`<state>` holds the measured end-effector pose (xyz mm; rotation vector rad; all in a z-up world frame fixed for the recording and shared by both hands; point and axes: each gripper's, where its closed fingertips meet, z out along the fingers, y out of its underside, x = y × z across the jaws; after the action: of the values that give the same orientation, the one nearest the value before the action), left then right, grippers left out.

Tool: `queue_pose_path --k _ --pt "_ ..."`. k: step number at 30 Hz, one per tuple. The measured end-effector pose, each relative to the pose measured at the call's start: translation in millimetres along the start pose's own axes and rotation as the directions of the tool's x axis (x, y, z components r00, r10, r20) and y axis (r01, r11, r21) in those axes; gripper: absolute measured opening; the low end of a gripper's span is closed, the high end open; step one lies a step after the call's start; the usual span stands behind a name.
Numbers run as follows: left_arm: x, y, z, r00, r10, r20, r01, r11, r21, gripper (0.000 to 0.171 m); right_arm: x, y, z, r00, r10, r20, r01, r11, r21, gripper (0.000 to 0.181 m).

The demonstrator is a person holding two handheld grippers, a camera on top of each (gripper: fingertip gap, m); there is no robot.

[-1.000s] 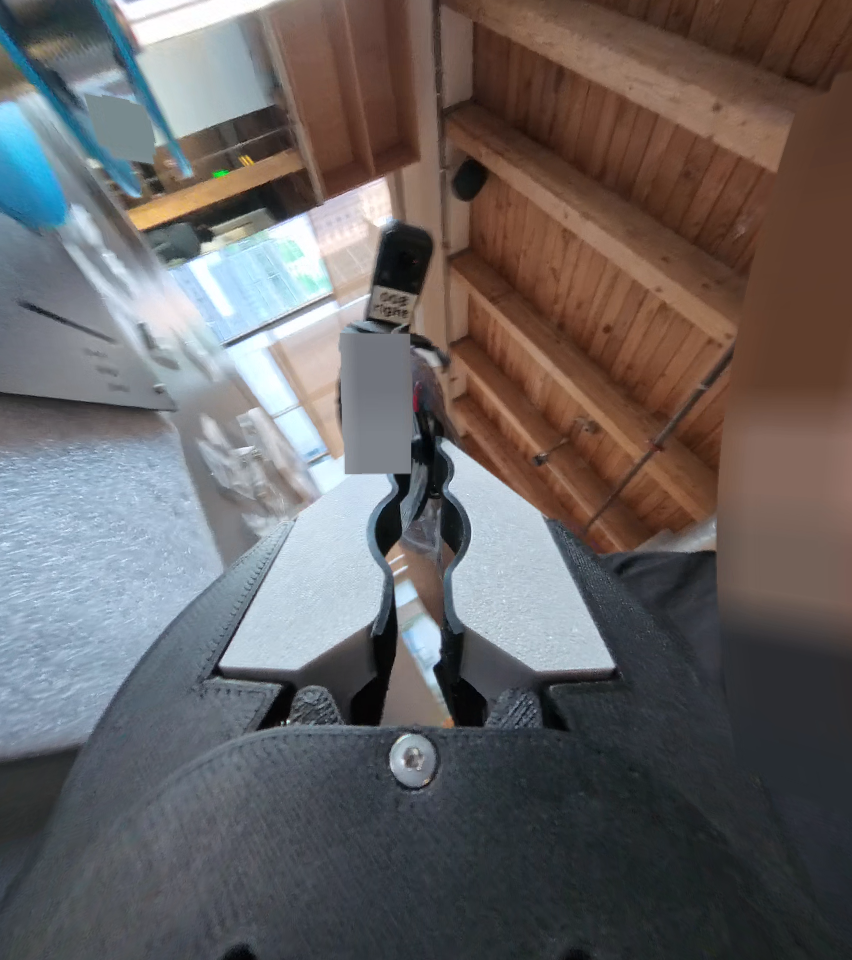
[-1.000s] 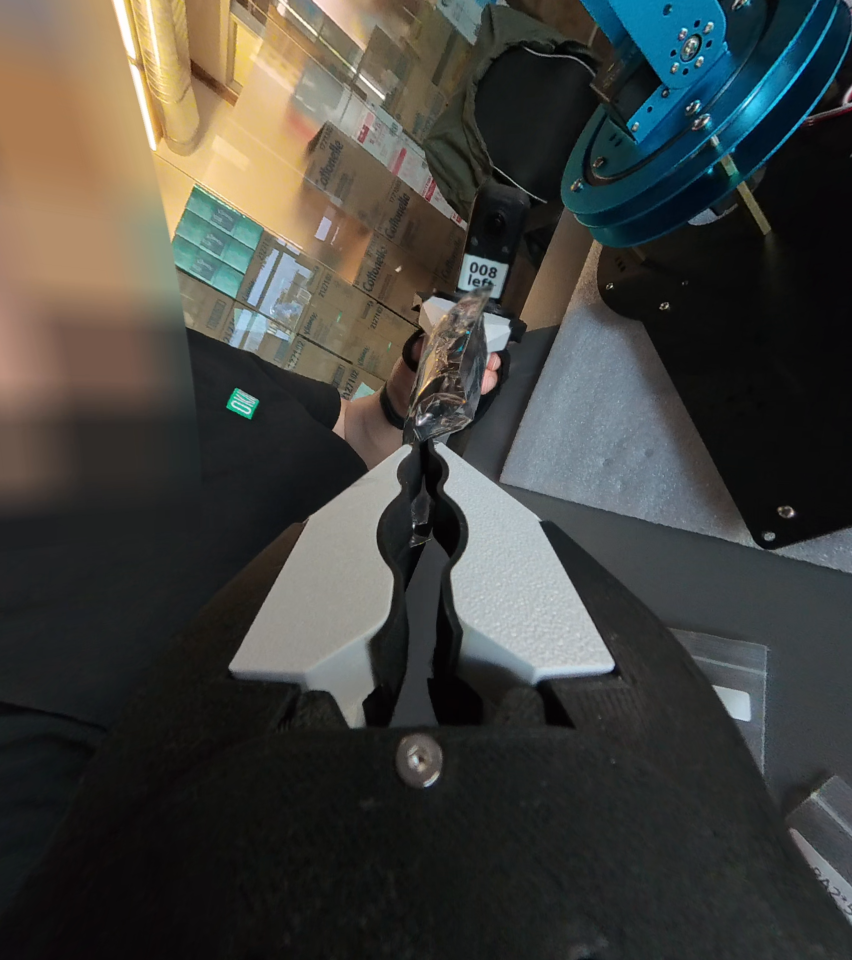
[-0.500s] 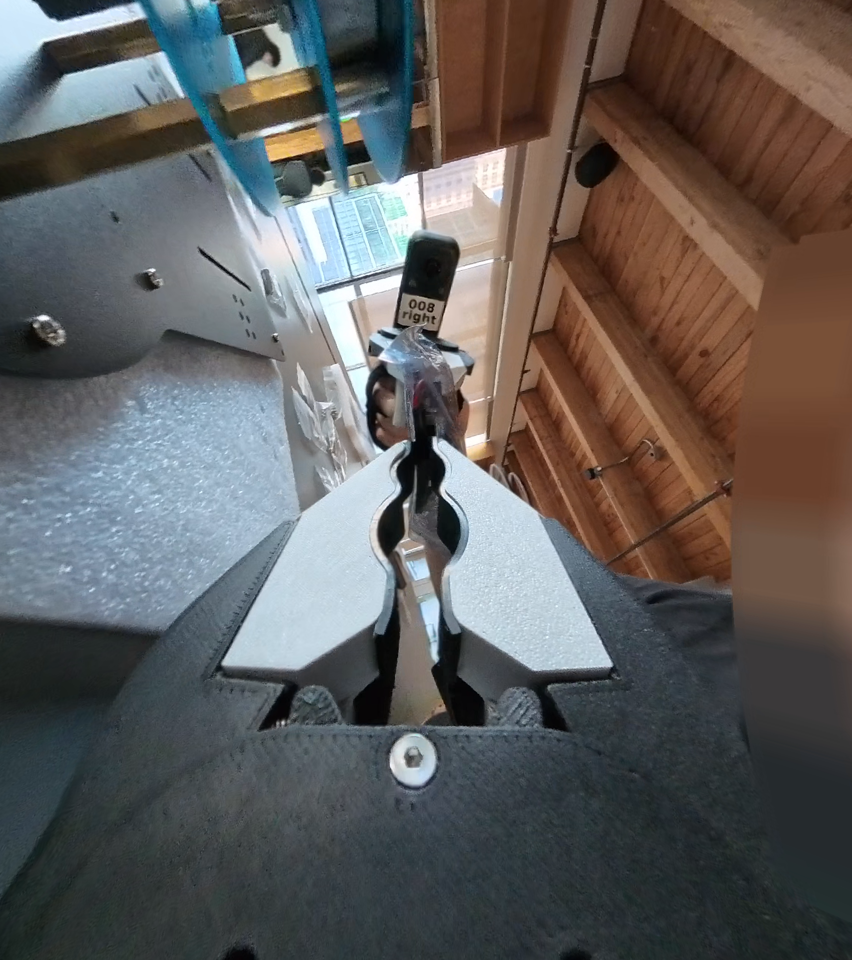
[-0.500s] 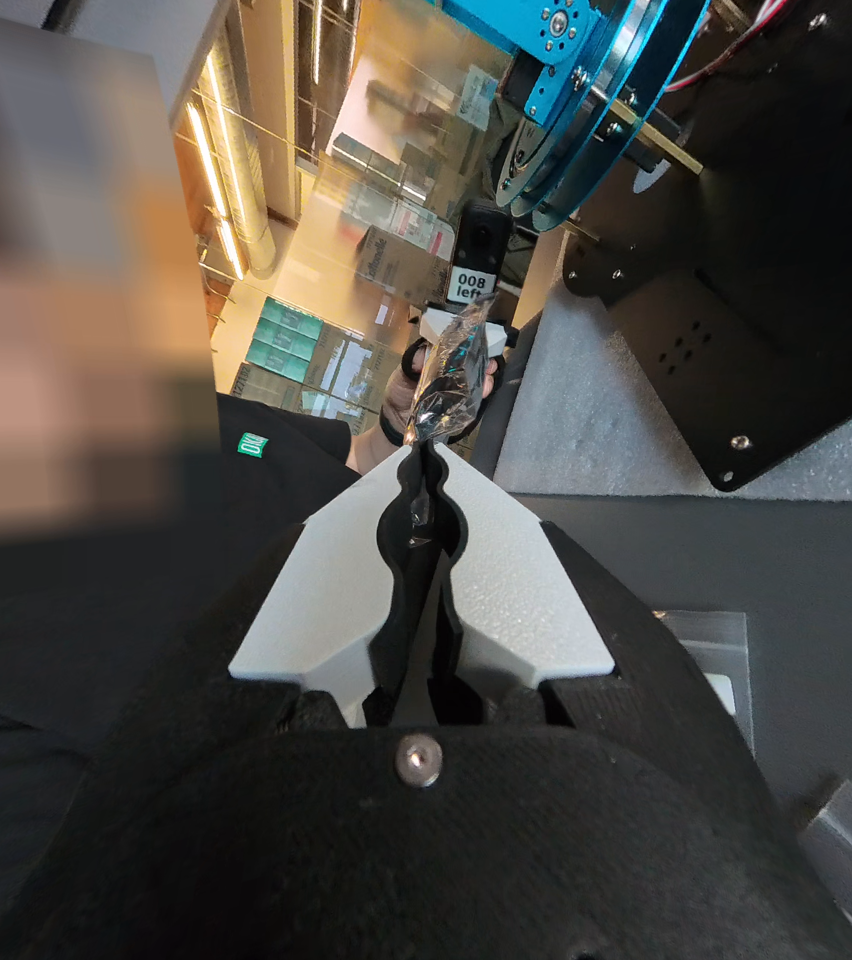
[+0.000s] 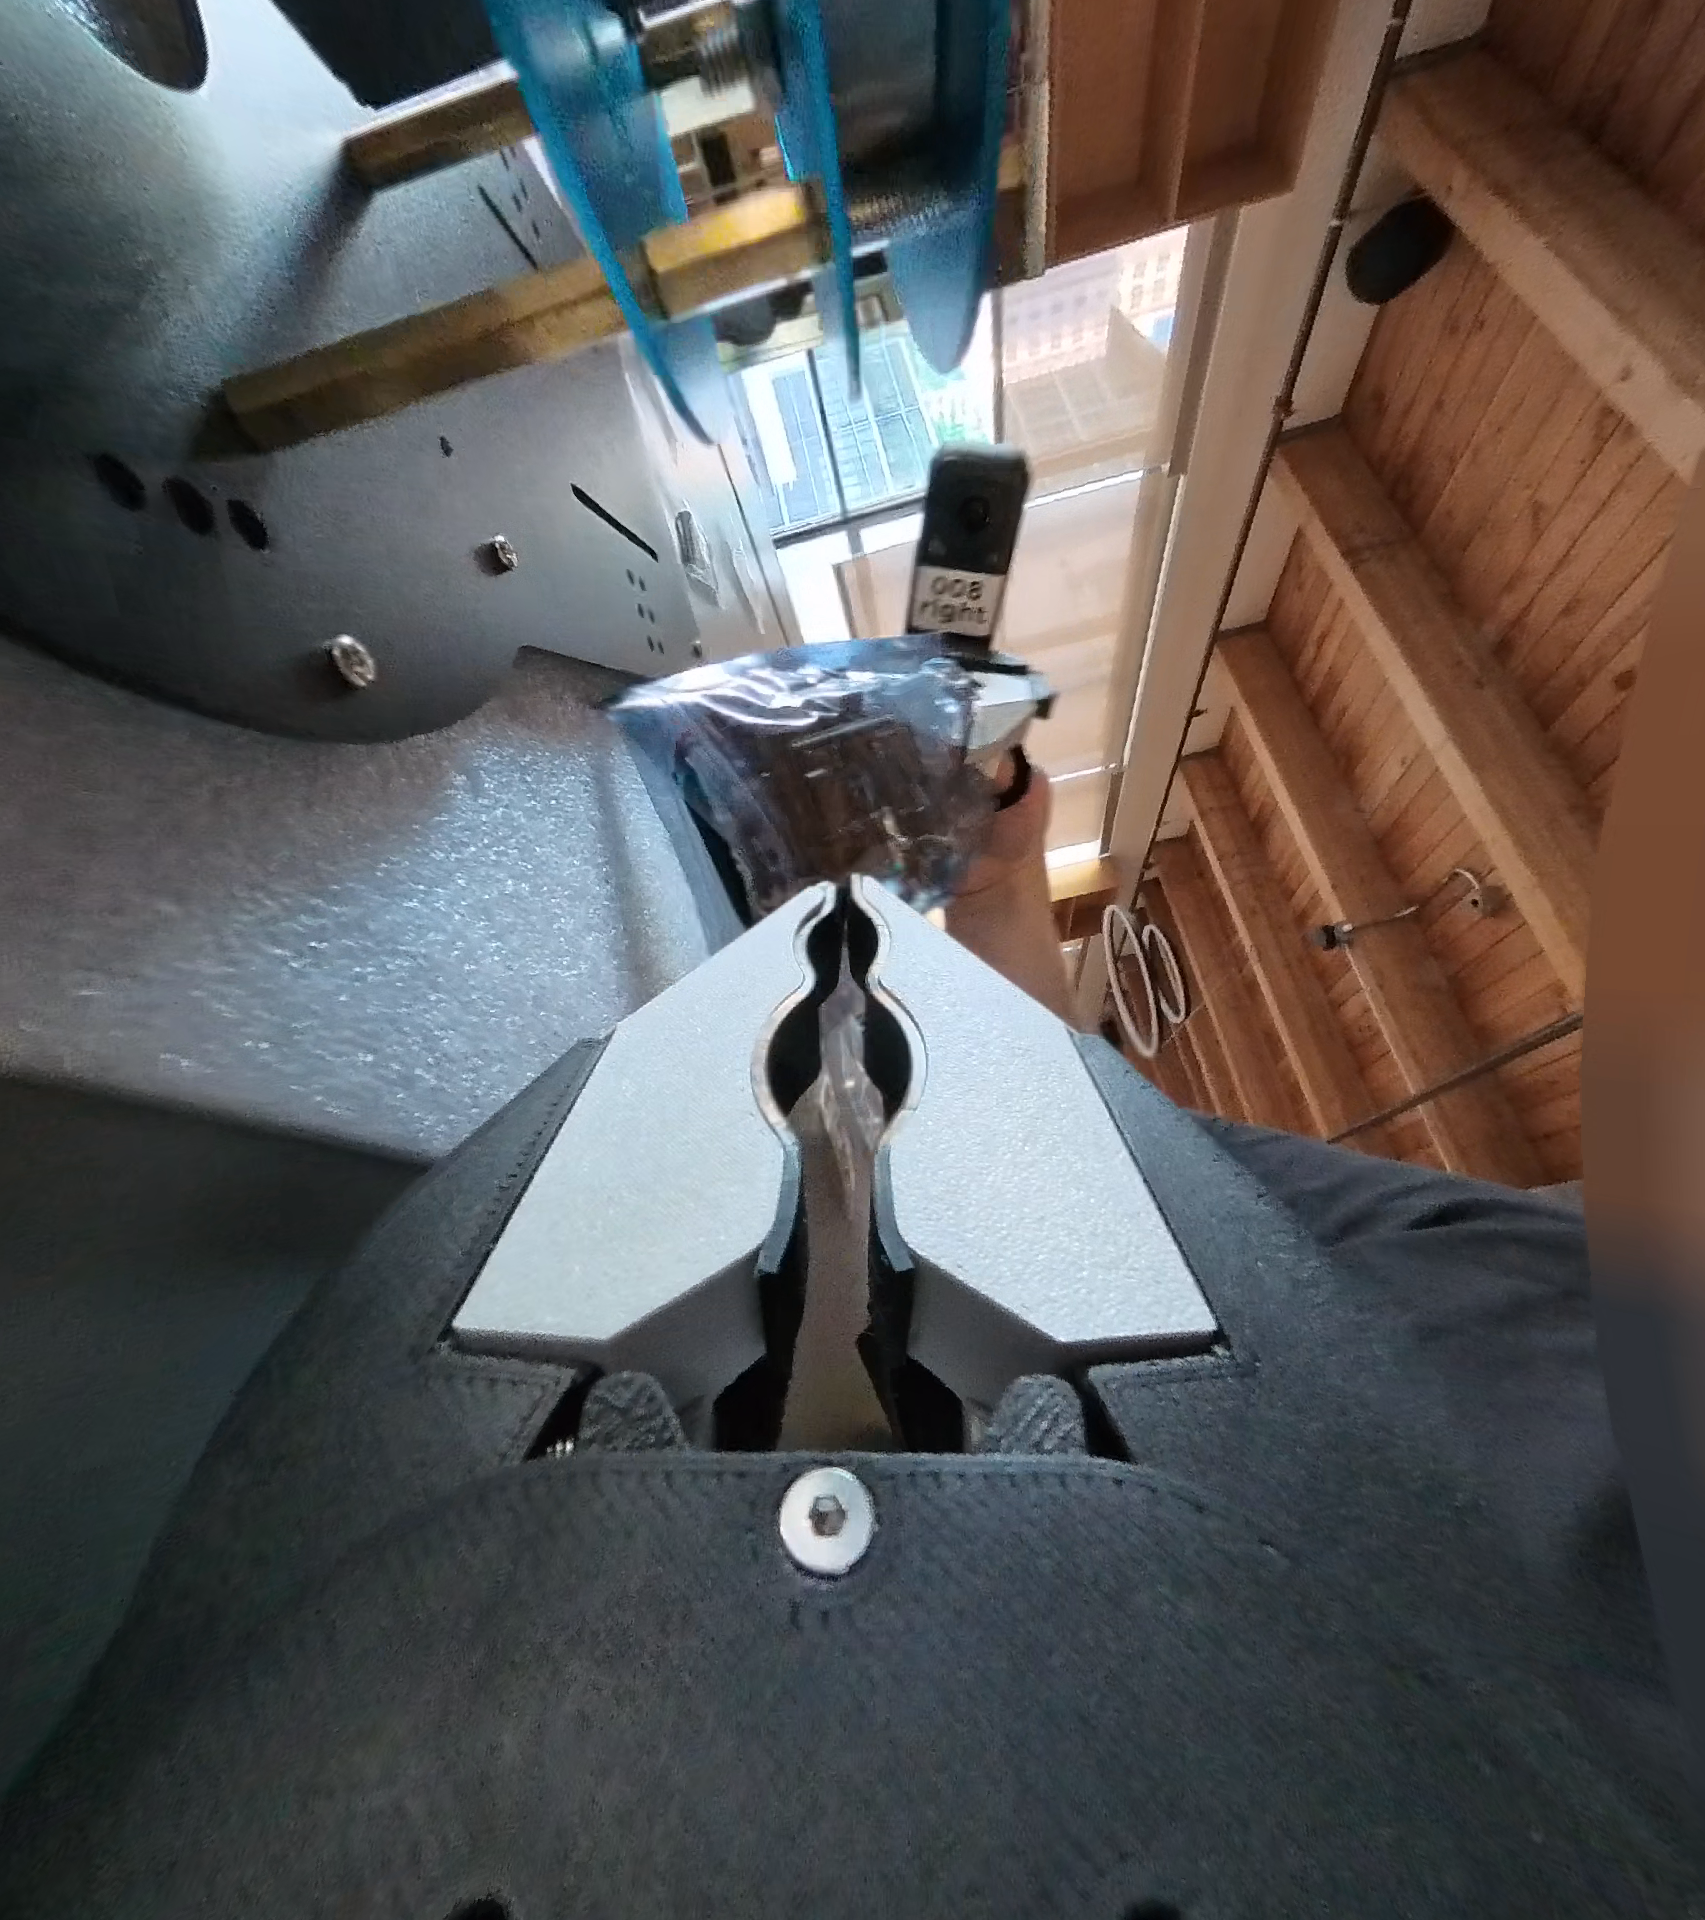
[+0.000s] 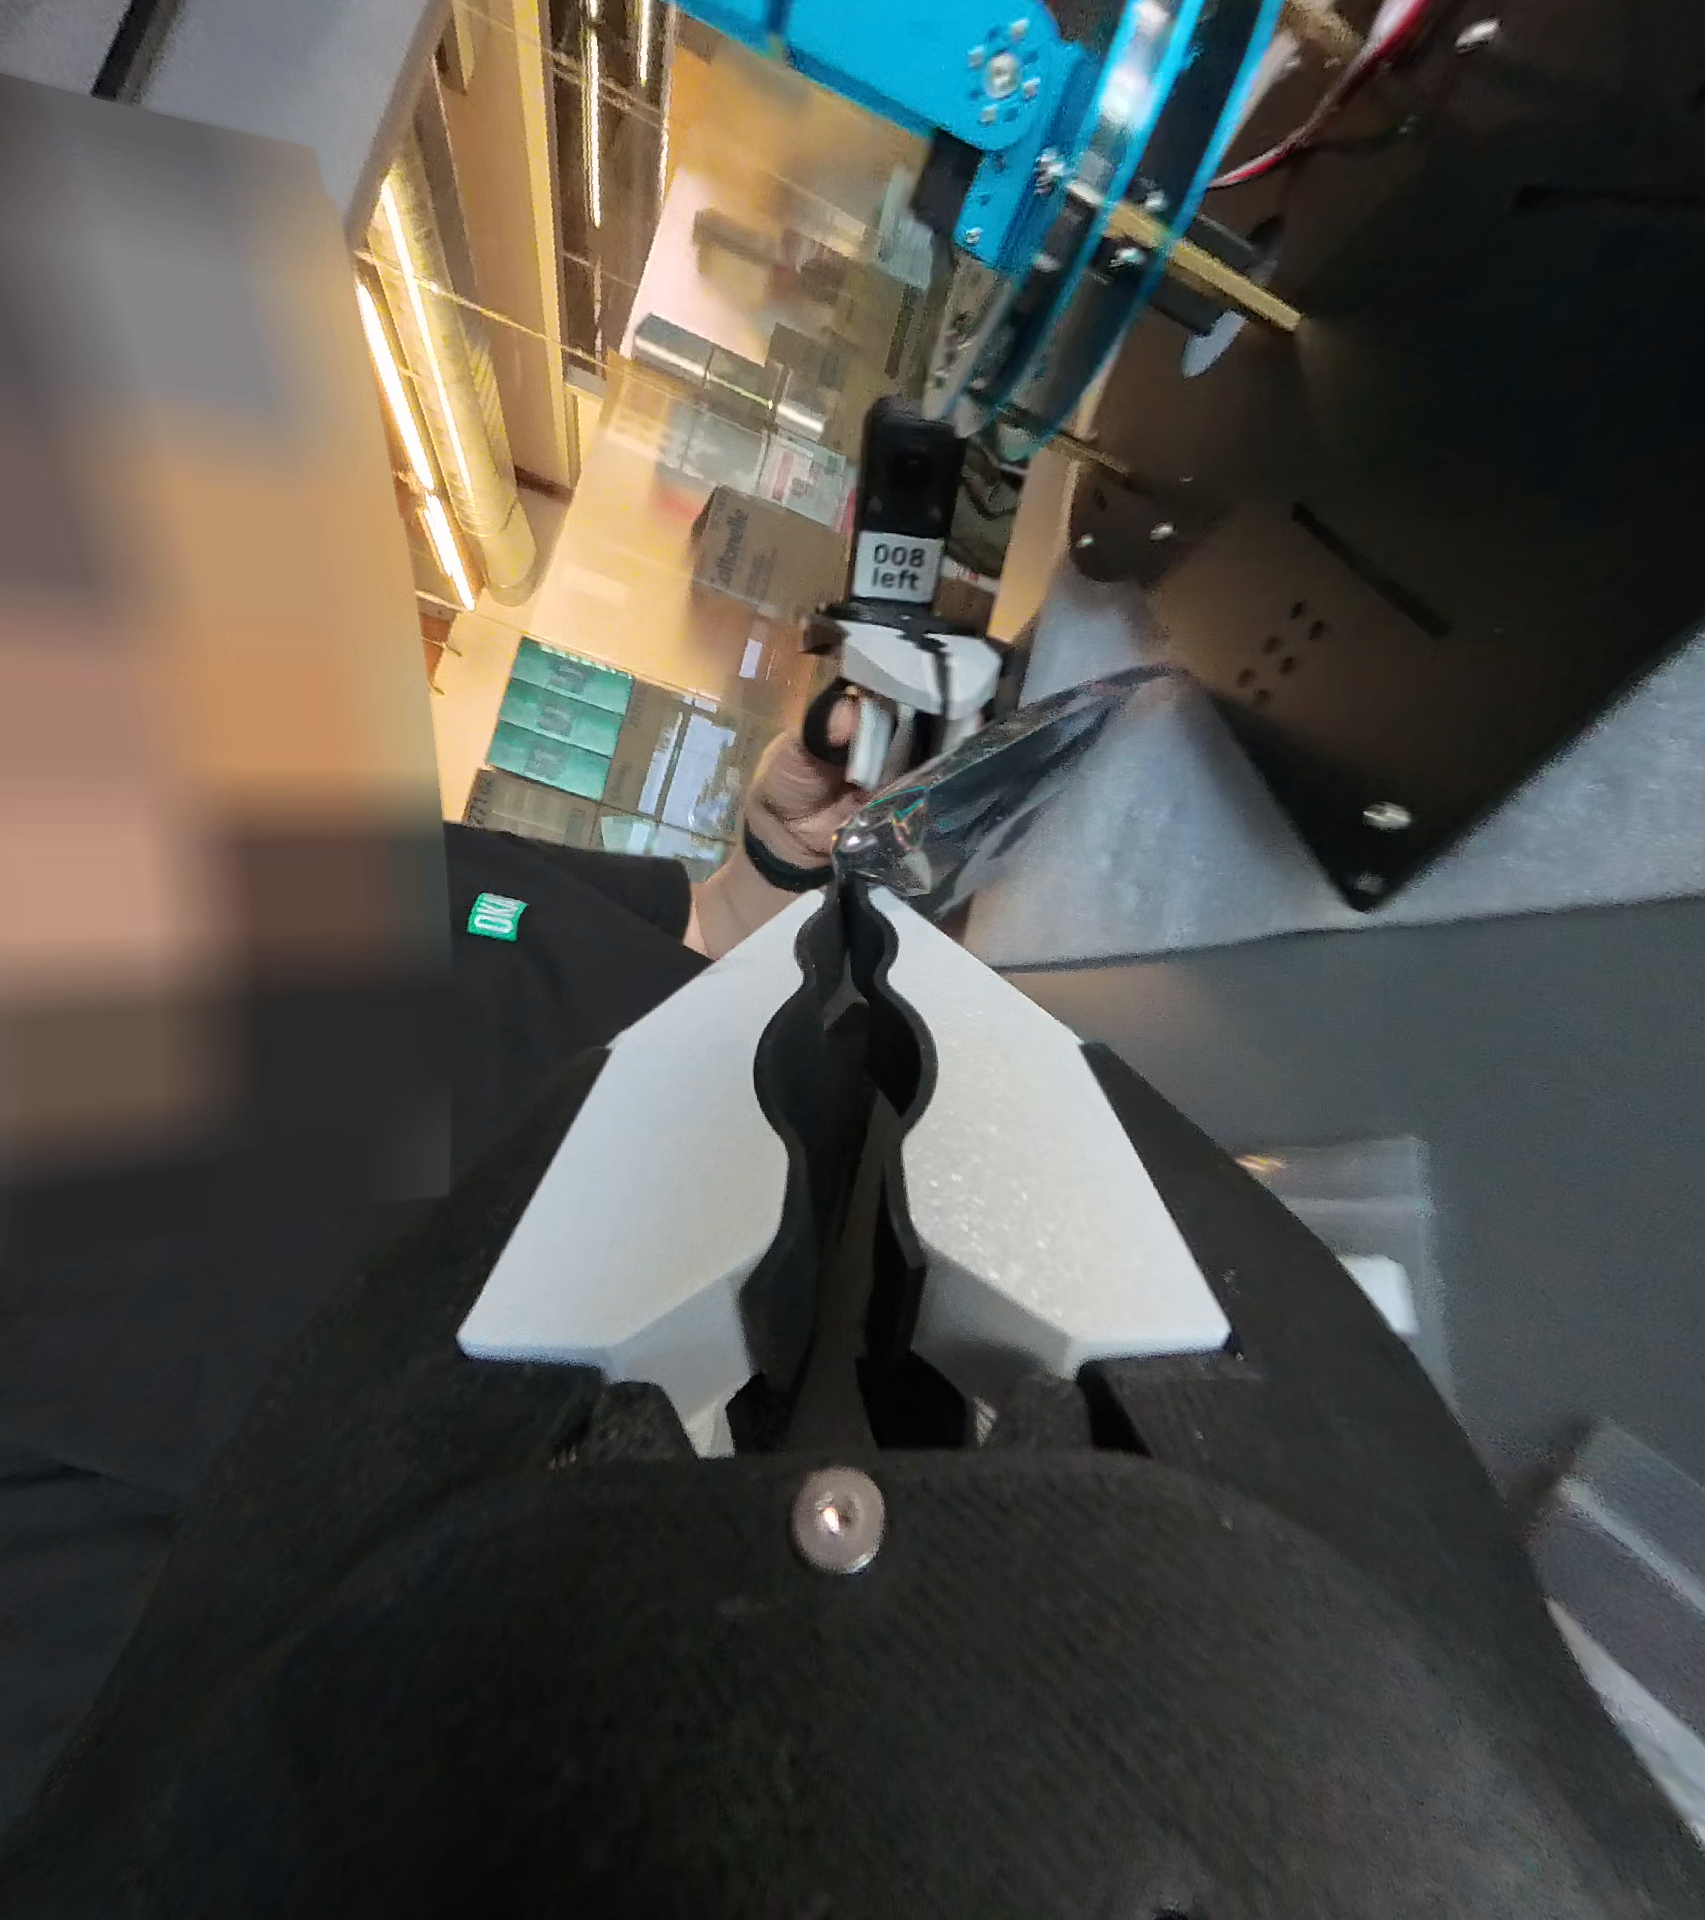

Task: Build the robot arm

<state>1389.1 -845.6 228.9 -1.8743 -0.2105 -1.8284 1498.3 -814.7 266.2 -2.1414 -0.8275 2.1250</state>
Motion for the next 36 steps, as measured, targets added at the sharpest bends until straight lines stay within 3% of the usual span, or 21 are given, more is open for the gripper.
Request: queue_pose_path --k 4,9,11,14,17,19,21,24,26,29,31,33,35,36 --pt "-1 6 4 0.997 0.061 0.042 -0.06 0.998 -0.023 0.001 -33 -7 28 0.966 -0.212 -0.149 0.184 0.966 -0.182 0.0" --pt "-6 5 1 0.984 0.138 0.114 -0.137 0.99 -0.02 0.002 -44 -20 42 0.883 -0.382 -0.271 0.279 0.894 -0.351 0.0" --pt "-7 1 -2 0.981 0.147 0.123 -0.149 0.989 0.006 0.003 -29 -8 42 0.905 -0.298 -0.304 0.153 0.894 -0.421 0.0" --pt "-7 1 -4 0.983 0.139 0.118 -0.139 0.99 -0.001 0.002 -36 -20 43 0.865 -0.39 -0.315 0.247 0.879 -0.409 0.0" --pt "-8 3 -4 0.98 0.149 0.129 -0.148 0.989 -0.012 0.001 -32 -14 40 0.896 -0.307 -0.32 0.155 0.893 -0.423 0.0" --pt "-9 5 -3 0.978 0.16 0.138 -0.157 0.987 -0.029 0.001 -33 -20 37 0.849 -0.404 -0.342 0.243 0.871 -0.426 0.0" --pt "-9 5 -2 0.976 0.165 0.143 -0.162 0.986 -0.032 0.0 -25 -9 36 0.887 -0.307 -0.345 0.133 0.885 -0.447 0.0" --pt "-10 7 0 0.976 0.166 0.143 -0.162 0.986 -0.045 0.0 -33 -21 35 0.833 -0.42 -0.36 0.249 0.866 -0.433 0.0" --pt "-10 7 0 0.974 0.169 0.149 -0.164 0.985 -0.045 0.0 -23 -7 32 0.867 -0.331 -0.372 0.127 0.87 -0.476 0.0" --pt "-10 7 2 0.975 0.168 0.148 -0.163 0.986 -0.046 0.0 -37 -21 32 0.825 -0.43 -0.368 0.25 0.86 -0.445 0.0" --pt "-10 6 2 0.976 0.165 0.145 -0.161 0.986 -0.038 0.0 -25 -7 28 0.852 -0.353 -0.385 0.134 0.86 -0.491 0.0" --pt "-10 6 2 0.976 0.165 0.14 -0.161 0.986 -0.037 0.0 -38 -22 32 0.83 -0.418 -0.369 0.241 0.866 -0.439 0.0" --pt "-9 5 2 0.978 0.158 0.137 -0.155 0.987 -0.03 0.0 -23 -7 25 0.83 -0.385 -0.403 0.137 0.842 -0.523 0.0" --pt "-9 5 2 0.978 0.161 0.137 -0.158 0.987 -0.028 0.0 -30 -10 28 0.852 -0.356 -0.384 0.134 0.857 -0.497 0.0"
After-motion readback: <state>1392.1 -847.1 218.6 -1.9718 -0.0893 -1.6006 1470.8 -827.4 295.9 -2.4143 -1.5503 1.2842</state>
